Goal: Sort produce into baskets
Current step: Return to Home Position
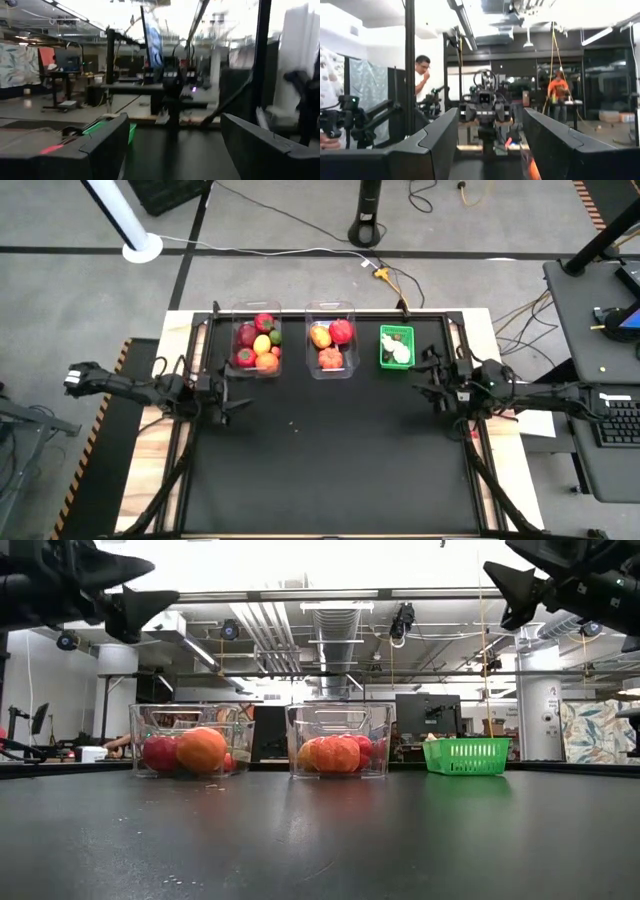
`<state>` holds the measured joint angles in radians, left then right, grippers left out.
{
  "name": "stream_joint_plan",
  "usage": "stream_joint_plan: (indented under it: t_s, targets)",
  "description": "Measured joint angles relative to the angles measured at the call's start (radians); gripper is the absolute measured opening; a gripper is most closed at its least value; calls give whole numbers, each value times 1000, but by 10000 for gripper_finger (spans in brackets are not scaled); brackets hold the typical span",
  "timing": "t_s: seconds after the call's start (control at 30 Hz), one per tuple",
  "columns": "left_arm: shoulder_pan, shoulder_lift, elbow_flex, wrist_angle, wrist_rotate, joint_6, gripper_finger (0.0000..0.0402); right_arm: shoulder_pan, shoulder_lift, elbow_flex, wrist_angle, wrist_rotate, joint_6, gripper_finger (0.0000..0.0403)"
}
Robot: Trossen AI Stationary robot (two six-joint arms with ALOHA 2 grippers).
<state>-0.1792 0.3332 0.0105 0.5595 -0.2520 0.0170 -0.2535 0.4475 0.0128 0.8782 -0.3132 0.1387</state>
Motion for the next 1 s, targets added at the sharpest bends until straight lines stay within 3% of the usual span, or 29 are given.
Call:
stream_joint_plan:
  t_s: [0.17,1.0]
  targets:
    - [0,3,0,-85,-1,79,292,0,0,0,-16,0,8,212]
    - [0,77,11,-105,0,71,292,0,0,-2,-34,-1,78,212]
